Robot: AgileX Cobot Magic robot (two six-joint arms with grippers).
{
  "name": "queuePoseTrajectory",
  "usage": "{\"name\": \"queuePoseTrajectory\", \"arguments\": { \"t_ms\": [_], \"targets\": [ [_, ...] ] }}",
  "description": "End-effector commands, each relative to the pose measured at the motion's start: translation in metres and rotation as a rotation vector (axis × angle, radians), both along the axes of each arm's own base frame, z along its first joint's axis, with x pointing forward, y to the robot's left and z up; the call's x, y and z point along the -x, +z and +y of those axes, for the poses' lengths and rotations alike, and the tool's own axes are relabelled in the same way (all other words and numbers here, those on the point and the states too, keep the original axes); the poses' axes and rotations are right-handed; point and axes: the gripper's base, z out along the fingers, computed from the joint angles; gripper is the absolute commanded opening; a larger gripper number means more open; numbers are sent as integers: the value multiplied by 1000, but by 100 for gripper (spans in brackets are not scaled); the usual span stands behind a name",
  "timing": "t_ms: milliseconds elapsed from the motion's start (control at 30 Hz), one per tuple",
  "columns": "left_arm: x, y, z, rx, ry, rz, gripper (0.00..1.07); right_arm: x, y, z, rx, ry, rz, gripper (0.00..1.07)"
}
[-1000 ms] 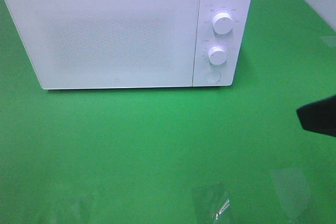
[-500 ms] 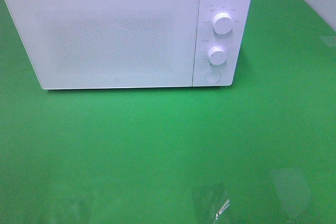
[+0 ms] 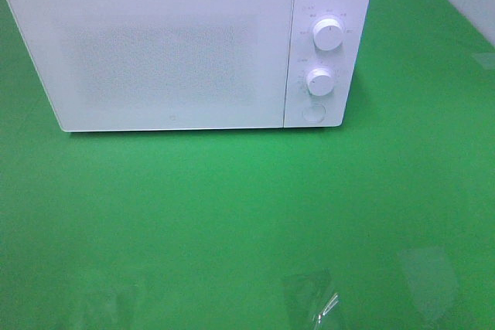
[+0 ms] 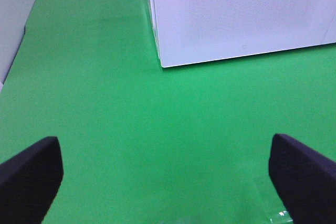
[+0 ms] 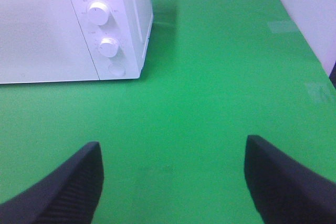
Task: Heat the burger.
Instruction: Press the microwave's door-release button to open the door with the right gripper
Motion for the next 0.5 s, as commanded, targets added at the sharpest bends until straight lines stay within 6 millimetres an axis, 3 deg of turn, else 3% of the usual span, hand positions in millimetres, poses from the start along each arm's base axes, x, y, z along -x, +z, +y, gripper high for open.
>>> {"name": "queuePoseTrajectory", "arguments": {
  "t_ms": [33, 300, 500],
  "targets": [
    [3, 0, 0, 5, 4, -21, 100, 6, -5, 1, 8, -12, 8, 72],
    [3, 0, 0, 5, 4, -20, 100, -14, -38, 1, 8, -19, 133, 72],
    [1, 0, 0, 4, 5, -13, 100, -16, -34, 2, -8, -13, 82, 72]
  ]
}}
